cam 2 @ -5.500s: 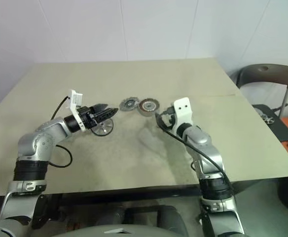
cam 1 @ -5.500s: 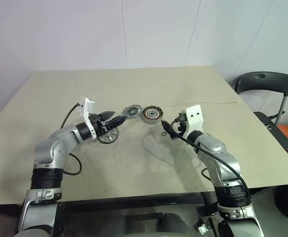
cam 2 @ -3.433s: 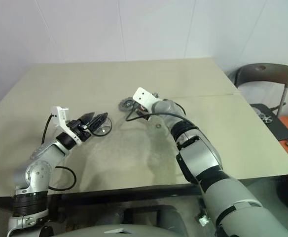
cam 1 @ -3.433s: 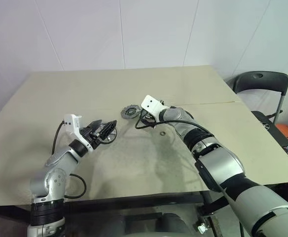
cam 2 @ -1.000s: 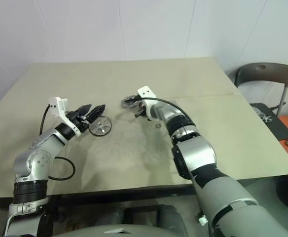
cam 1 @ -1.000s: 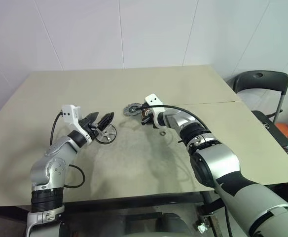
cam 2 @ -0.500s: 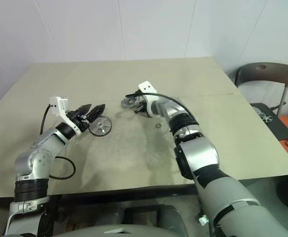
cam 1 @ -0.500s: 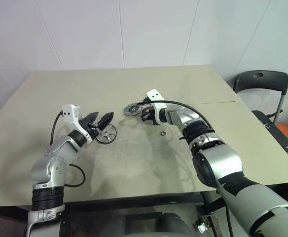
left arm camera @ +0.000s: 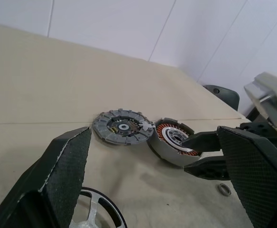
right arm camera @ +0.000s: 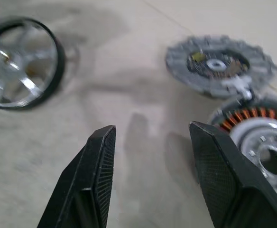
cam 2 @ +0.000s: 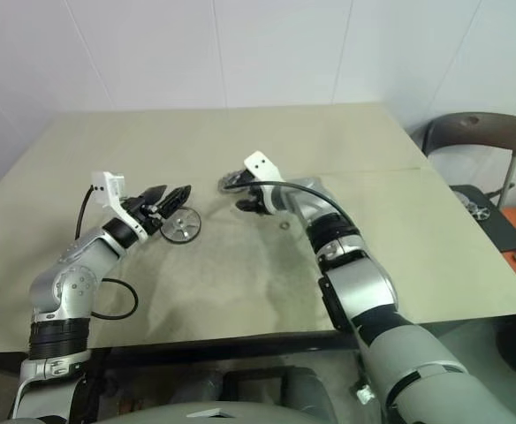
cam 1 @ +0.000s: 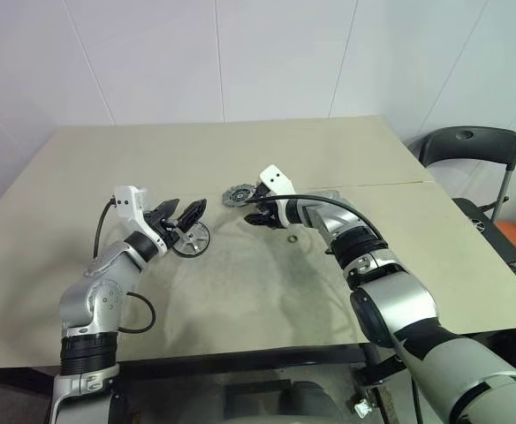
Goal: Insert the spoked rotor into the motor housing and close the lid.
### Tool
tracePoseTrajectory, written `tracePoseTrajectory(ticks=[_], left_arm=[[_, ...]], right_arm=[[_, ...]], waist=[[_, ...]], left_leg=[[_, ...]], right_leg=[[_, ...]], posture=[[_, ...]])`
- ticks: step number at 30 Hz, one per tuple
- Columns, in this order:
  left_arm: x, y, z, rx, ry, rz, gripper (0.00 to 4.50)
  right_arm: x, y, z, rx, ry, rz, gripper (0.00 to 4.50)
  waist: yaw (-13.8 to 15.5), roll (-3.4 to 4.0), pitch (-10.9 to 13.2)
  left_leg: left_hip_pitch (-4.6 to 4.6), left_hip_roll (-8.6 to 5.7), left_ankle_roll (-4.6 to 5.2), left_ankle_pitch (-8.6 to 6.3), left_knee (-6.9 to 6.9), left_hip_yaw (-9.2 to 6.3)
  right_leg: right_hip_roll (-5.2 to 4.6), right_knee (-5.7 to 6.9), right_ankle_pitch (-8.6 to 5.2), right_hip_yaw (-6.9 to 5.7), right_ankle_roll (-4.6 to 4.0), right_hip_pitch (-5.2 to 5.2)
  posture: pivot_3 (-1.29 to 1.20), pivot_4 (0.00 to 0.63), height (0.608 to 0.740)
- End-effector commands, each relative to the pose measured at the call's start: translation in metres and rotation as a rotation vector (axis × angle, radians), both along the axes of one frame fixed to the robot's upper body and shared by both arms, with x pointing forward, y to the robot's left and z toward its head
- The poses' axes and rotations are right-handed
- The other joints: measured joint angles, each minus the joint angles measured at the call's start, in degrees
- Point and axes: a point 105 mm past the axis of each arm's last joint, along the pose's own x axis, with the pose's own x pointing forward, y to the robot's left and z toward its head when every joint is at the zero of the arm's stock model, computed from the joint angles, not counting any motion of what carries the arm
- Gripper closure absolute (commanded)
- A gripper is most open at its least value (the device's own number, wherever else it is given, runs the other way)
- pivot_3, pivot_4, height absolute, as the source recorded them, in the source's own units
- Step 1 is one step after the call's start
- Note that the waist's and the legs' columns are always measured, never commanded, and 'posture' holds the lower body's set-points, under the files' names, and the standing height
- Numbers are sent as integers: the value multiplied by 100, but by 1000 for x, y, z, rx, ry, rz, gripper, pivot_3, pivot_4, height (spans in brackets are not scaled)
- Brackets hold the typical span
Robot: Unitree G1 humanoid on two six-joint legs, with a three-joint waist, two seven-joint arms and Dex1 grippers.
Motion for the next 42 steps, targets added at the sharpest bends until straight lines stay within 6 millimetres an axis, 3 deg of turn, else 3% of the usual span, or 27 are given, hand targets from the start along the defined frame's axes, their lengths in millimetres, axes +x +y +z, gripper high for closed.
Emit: tracePoseTrajectory(ticks=[1, 14, 24, 33, 42], left_arm=[[0, 1, 13, 5, -52, 6, 0], [-3, 5, 7, 27, -32, 11, 0], [-2, 4, 8, 19, -31, 17, 0], [-3, 1, 7, 16, -24, 14, 0], [-2, -1, 7, 10, -24, 18, 0]], right_arm=[[9, -7, 10, -2, -57, -40, 1919], [9, -10, -4, -37, -55, -71, 1919], [16, -17, 3, -25, -98, -128, 1919], [13, -27, -15, -128, -86, -154, 1919], [12, -26, -15, -109, -75, -150, 1919]], waist=[[-2, 0, 0], [-4, 0, 0], [-1, 0, 0], [-1, -1, -1], [0, -1, -1]], left_leg=[[0, 0, 0, 0, 0, 0], [0, 0, 0, 0, -1, 0], [0, 0, 0, 0, -1, 0], [1, 0, 0, 0, -1, 0], [4, 0, 0, 0, 1, 0]], right_leg=[[0, 0, 0, 0, 0, 0], [0, 0, 0, 0, 0, 0], [0, 0, 0, 0, 0, 0], [0, 0, 0, 0, 0, 1], [0, 2, 2, 0, -3, 4]], posture=[[0, 0, 740], [0, 0, 740], [0, 0, 740], [0, 0, 740], [0, 0, 740]])
